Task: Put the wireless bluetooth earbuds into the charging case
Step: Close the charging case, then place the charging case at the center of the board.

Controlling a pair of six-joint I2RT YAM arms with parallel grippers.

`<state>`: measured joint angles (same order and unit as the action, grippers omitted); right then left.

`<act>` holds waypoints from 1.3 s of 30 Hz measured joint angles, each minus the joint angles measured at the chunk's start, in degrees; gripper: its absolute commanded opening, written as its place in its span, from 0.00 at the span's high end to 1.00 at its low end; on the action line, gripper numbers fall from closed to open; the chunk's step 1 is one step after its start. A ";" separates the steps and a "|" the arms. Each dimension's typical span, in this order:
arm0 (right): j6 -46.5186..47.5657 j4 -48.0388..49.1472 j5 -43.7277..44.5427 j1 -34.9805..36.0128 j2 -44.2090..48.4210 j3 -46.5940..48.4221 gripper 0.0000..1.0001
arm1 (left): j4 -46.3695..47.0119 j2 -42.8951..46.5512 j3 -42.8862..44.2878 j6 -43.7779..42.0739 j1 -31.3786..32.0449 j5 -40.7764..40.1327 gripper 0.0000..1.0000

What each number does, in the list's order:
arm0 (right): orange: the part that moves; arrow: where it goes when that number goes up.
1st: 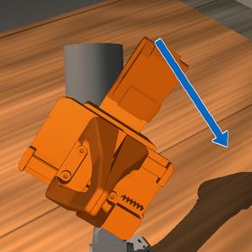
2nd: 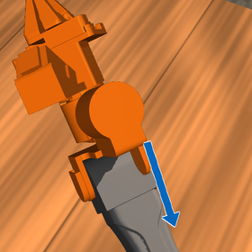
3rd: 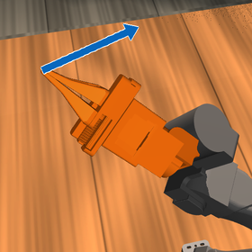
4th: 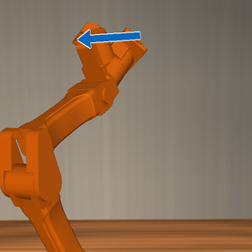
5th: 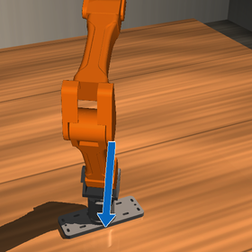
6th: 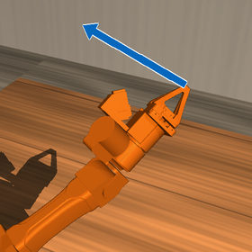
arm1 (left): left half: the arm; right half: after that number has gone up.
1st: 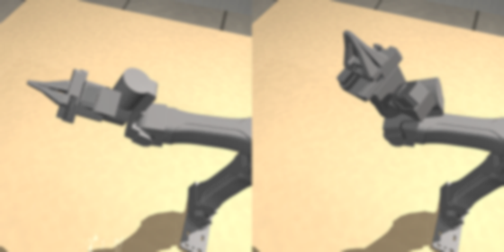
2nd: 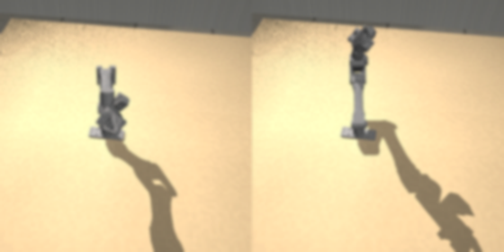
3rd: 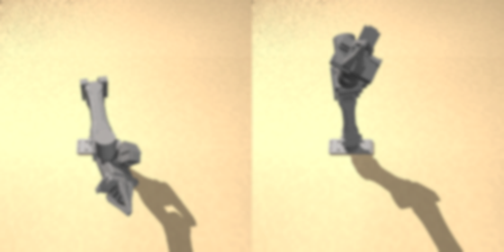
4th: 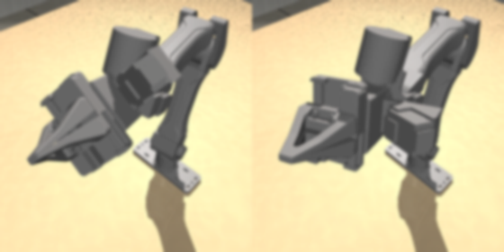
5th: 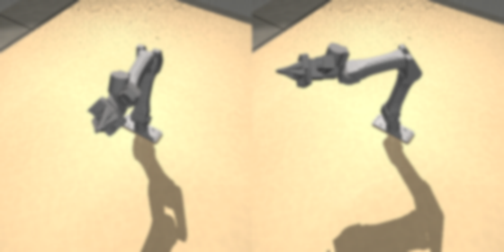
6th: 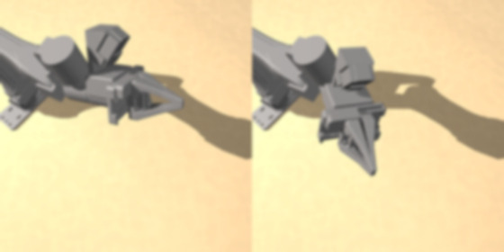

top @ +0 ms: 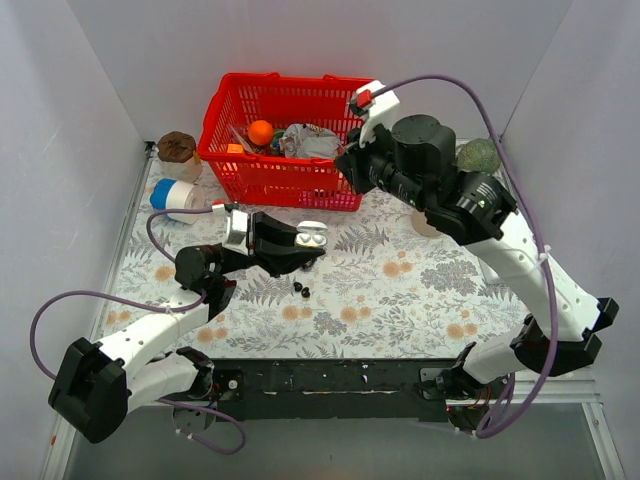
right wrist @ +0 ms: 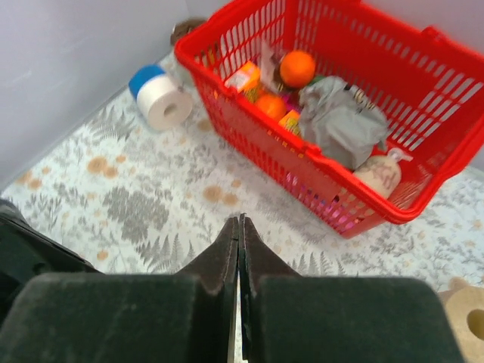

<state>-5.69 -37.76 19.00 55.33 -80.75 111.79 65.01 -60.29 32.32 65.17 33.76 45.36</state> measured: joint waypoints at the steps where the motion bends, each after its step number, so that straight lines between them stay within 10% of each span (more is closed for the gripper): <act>1: -0.20 -0.81 -2.64 -1.07 -0.90 0.09 0.99 | 0.59 0.26 0.00 1.03 -0.15 1.29 1.00; 16: -2.10 -5.79 -26.60 -3.08 -4.28 -3.45 0.99 | -1.62 0.72 0.46 2.23 -0.44 3.28 1.00; 39: -3.34 -4.11 -24.83 -1.95 -0.35 -8.33 0.99 | -4.66 0.20 1.25 -0.81 -0.44 -5.97 1.00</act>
<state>-9.04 -41.87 -5.82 53.39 -81.10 103.46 60.36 -60.10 33.56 64.36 33.32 39.40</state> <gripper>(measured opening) 0.021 0.273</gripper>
